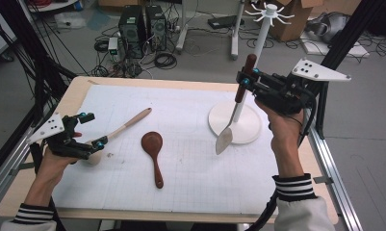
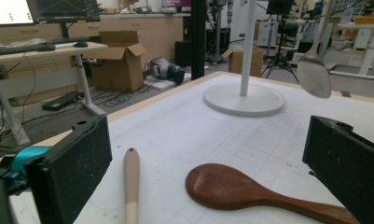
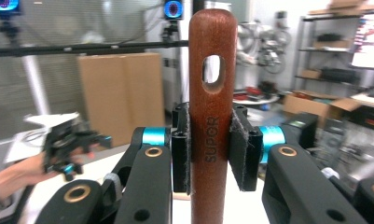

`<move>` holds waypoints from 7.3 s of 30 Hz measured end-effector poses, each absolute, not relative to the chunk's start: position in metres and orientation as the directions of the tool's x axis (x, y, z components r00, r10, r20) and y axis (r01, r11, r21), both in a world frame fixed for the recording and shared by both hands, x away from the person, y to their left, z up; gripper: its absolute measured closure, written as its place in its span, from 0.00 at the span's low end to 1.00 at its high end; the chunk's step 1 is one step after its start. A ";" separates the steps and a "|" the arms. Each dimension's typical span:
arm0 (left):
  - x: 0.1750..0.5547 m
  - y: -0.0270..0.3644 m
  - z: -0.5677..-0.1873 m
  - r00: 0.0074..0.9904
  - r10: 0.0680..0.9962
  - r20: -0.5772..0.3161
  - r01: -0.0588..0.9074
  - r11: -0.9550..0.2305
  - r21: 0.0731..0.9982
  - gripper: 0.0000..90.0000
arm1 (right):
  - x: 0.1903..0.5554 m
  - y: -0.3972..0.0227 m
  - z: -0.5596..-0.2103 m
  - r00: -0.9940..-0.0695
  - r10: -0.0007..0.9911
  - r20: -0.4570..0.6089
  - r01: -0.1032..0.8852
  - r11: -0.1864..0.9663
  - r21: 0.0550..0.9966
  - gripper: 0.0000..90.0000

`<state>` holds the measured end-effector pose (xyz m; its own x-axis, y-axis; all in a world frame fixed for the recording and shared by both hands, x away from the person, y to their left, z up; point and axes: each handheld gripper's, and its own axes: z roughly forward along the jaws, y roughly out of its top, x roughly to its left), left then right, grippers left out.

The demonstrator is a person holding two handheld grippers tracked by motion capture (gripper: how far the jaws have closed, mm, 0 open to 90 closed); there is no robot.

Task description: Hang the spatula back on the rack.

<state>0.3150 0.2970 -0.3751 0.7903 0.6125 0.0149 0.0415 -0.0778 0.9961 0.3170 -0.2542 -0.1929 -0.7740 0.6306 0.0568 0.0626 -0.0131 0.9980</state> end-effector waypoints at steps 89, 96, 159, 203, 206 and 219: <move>0.312 0.307 -0.384 0.742 0.670 0.007 0.054 -0.070 0.996 0.02 | 0.362 -0.247 -0.139 -0.223 0.974 -0.047 0.181 0.088 0.980 0.81; 0.311 0.307 -0.384 0.740 0.672 0.005 0.053 -0.066 0.996 0.02 | 0.362 -0.245 -0.139 -0.228 0.973 -0.043 0.177 0.085 0.980 0.81; 0.311 0.301 -0.384 0.756 0.654 0.007 0.054 -0.073 0.996 0.02 | 0.374 -0.242 -0.140 -0.182 0.983 -0.026 0.235 0.070 0.970 0.81; 0.311 0.300 -0.384 0.760 0.650 0.003 0.057 -0.071 0.996 0.02 | 0.383 -0.243 -0.138 -0.187 0.982 -0.015 0.260 0.064 0.964 0.80; 0.311 0.300 -0.385 0.760 0.650 0.002 0.059 -0.072 0.996 0.02 | 0.383 -0.243 -0.139 -0.197 0.980 -0.012 0.248 0.062 0.967 0.80; 0.312 0.297 -0.385 0.762 0.648 0.006 0.059 -0.078 0.995 0.02 | 0.373 -0.245 -0.137 -0.239 0.970 -0.038 0.205 0.088 0.975 0.63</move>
<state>0.3120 0.2975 -0.3851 0.7615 0.6481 0.0059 0.0587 -0.0781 0.9952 0.3730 -0.2447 -0.1366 -0.2392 0.9702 -0.0379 0.2046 0.0885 0.9748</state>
